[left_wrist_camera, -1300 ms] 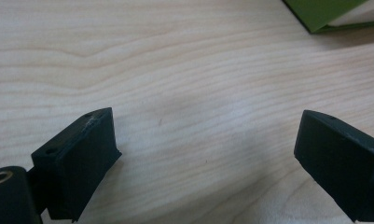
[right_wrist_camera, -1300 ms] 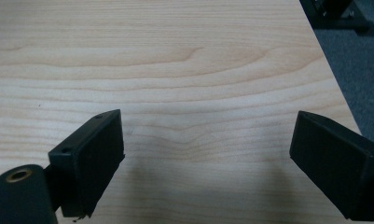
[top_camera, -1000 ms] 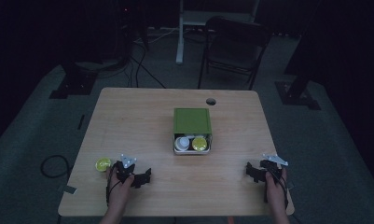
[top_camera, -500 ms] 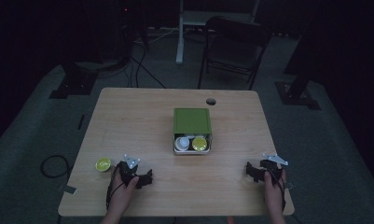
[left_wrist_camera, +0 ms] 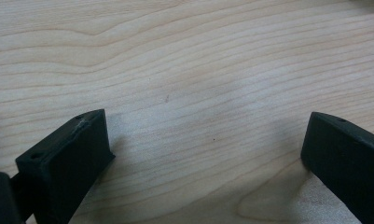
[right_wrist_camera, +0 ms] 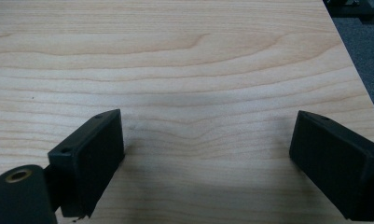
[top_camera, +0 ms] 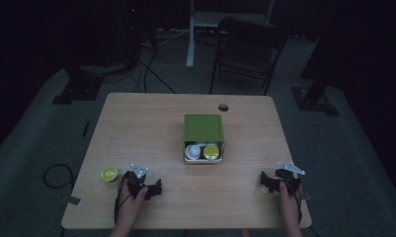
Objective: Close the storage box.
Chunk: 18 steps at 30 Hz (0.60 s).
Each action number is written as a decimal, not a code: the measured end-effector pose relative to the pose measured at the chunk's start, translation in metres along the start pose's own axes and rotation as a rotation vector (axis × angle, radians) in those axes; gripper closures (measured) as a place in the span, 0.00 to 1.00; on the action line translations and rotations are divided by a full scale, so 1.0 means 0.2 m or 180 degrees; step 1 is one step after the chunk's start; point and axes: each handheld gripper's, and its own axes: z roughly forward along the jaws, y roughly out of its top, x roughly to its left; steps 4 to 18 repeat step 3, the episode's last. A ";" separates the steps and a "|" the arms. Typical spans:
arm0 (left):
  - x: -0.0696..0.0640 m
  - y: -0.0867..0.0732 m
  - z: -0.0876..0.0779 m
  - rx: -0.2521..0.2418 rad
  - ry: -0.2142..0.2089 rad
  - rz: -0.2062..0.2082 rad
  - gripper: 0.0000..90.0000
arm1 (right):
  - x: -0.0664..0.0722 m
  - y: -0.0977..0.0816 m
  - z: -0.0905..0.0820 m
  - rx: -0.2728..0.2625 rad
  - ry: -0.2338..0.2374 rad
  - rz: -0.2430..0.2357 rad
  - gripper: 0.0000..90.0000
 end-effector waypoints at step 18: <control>0.00 0.00 0.00 0.0000 0.0009 -0.0011 0.02 | 0.00 0.00 0.00 0.0000 0.0001 0.0000 0.11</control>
